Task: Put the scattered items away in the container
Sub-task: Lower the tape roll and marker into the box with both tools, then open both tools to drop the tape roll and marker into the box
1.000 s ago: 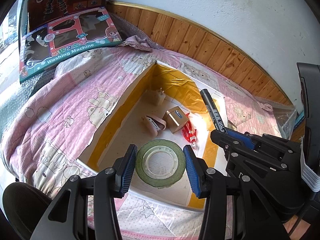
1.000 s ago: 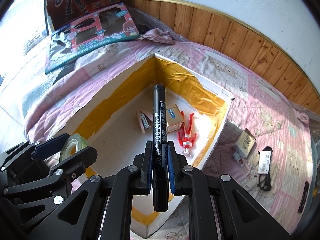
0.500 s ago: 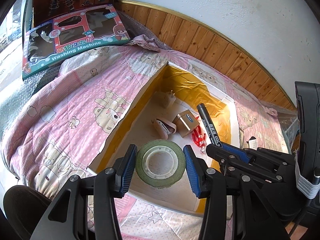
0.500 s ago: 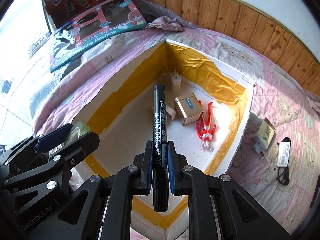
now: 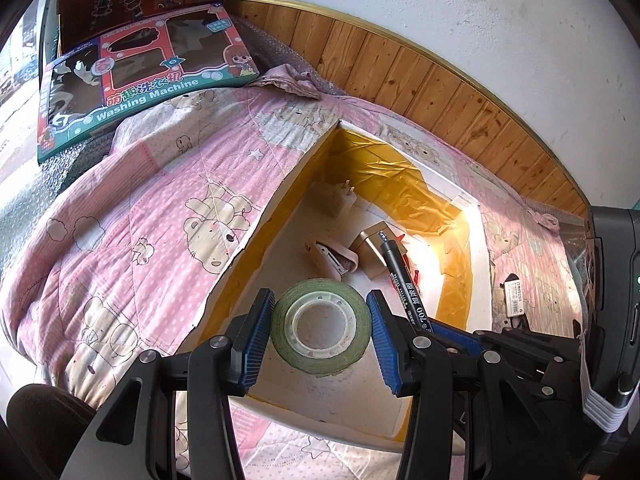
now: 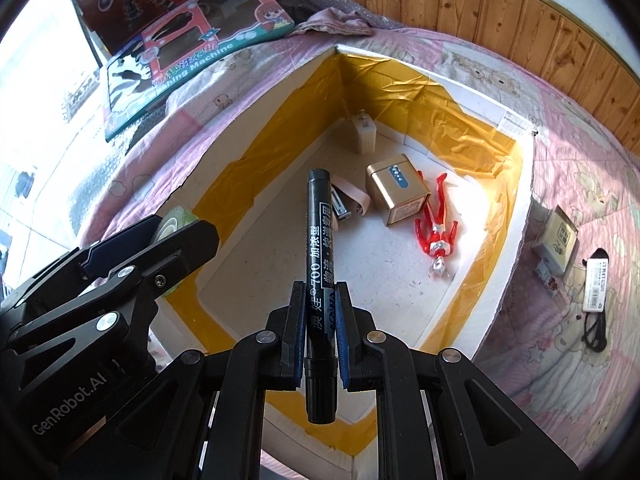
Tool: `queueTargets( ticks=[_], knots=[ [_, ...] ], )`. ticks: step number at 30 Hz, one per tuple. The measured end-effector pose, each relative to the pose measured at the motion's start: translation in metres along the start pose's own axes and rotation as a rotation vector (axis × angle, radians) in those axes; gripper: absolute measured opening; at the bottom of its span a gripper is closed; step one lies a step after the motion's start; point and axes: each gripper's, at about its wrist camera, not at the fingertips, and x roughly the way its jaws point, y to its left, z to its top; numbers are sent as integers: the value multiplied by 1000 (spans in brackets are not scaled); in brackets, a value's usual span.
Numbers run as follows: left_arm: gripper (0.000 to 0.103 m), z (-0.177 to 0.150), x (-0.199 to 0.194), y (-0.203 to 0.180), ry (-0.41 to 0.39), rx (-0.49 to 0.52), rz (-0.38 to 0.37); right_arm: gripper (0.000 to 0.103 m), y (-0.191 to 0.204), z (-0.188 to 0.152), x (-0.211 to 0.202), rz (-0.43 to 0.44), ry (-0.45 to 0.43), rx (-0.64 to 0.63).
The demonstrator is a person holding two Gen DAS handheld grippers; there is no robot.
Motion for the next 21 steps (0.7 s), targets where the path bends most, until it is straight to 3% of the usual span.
queueTargets(
  ticks=[14,21],
  knots=[
    [49,2,16,2,29,12,15,14,0,-7,9,33,33,26],
    [49,4,27,11,65,-29,4,14,-2,-7,11,38,40,38]
  ],
)
